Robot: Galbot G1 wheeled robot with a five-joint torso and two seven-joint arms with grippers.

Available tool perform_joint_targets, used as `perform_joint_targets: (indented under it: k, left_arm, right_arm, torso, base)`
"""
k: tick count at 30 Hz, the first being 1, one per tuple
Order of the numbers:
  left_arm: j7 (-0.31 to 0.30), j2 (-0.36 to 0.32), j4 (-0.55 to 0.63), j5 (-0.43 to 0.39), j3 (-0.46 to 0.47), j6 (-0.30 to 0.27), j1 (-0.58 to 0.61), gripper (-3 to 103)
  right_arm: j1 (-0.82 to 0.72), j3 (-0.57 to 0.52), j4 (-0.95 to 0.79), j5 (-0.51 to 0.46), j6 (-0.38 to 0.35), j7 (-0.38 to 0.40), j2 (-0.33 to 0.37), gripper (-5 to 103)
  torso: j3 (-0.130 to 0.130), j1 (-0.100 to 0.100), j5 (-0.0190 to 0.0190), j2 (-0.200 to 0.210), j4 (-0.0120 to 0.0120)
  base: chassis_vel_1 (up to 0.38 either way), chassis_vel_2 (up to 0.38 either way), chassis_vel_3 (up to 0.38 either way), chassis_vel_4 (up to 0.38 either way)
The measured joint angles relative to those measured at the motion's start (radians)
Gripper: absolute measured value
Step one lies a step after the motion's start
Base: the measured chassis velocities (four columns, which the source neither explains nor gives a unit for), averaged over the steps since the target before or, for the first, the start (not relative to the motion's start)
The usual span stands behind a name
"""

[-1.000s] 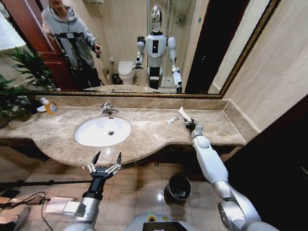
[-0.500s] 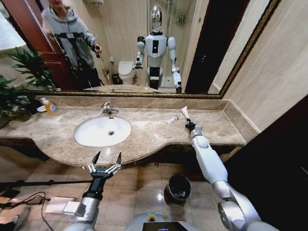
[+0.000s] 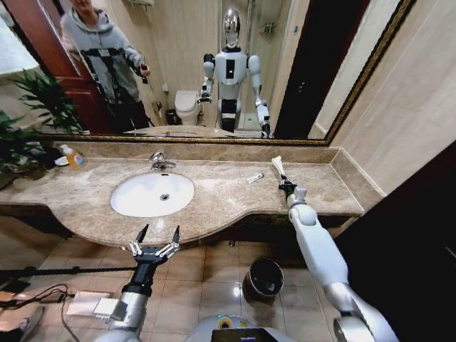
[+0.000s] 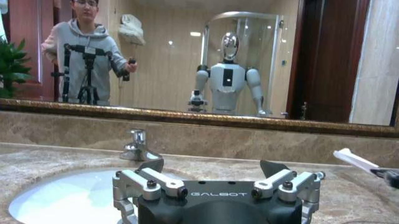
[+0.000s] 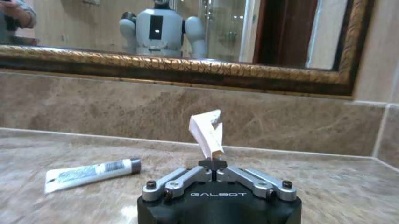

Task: Pick up the trash from the sink and place it in the trash bin.

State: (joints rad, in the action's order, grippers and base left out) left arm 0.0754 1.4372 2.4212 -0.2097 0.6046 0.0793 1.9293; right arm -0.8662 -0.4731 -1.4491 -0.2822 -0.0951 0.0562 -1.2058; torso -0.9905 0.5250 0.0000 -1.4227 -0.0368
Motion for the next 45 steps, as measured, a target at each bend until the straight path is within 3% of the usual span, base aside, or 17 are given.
perform_joint_targets:
  k: [8,19,23,27,28,34,45]
  left_arm:
    - [0.0,0.0,0.0,0.0,0.0,0.0,0.0,100]
    - [0.0,0.0,0.0,0.0,0.0,0.0,0.0,100]
    - [0.0,0.0,0.0,0.0,0.0,0.0,0.0,100]
    - [0.0,0.0,0.0,0.0,0.0,0.0,0.0,100]
    - [0.0,0.0,0.0,0.0,0.0,0.0,0.0,100]
    - [0.0,0.0,0.0,0.0,0.0,0.0,0.0,100]
    - [0.0,0.0,0.0,0.0,0.0,0.0,0.0,100]
  right_arm:
    - [-0.191,-0.037,-0.253,-0.037,-0.021,0.039,0.037,0]
    - [-0.441,-0.184,-0.493,-0.062,-0.019,0.052,0.0,0]
    - [-0.585,-0.231,-0.584,-0.034,0.03,0.041,-0.051,0]
    - [-0.622,-0.205,-0.607,-0.014,0.059,0.031,-0.079,0]
    - [-0.647,-0.186,-0.618,0.003,0.078,0.016,-0.106,0]
    - [-0.826,-0.186,-0.645,0.076,0.193,-0.013,-0.224,0]
    - [-0.959,-0.17,-0.576,0.145,0.313,-0.023,-0.312,0]
  torso:
    - [0.0,0.0,0.0001,0.0,-0.0001]
    - [0.0,0.0,0.0,0.0,0.0]
    - [0.0,0.0,-0.0003,0.0,0.0003]
    - [0.0,0.0,-0.0004,0.0,0.0002]
    - [0.0,0.0,0.0,0.0,-0.0006]
    - [0.0,0.0,-0.0004,0.0,0.0]
    - [0.0,0.0,-0.0001,0.0,0.0]
  base:
    - [0.0,0.0,0.0,0.0]
    - [0.0,0.0,0.0,0.0]
    - [0.0,0.0,0.0,0.0]
    - [0.0,0.0,0.0,0.0]
    - [0.0,0.0,0.0,0.0]
    - [0.0,0.0,0.0,0.0]
    - [0.0,0.0,0.0,0.0]
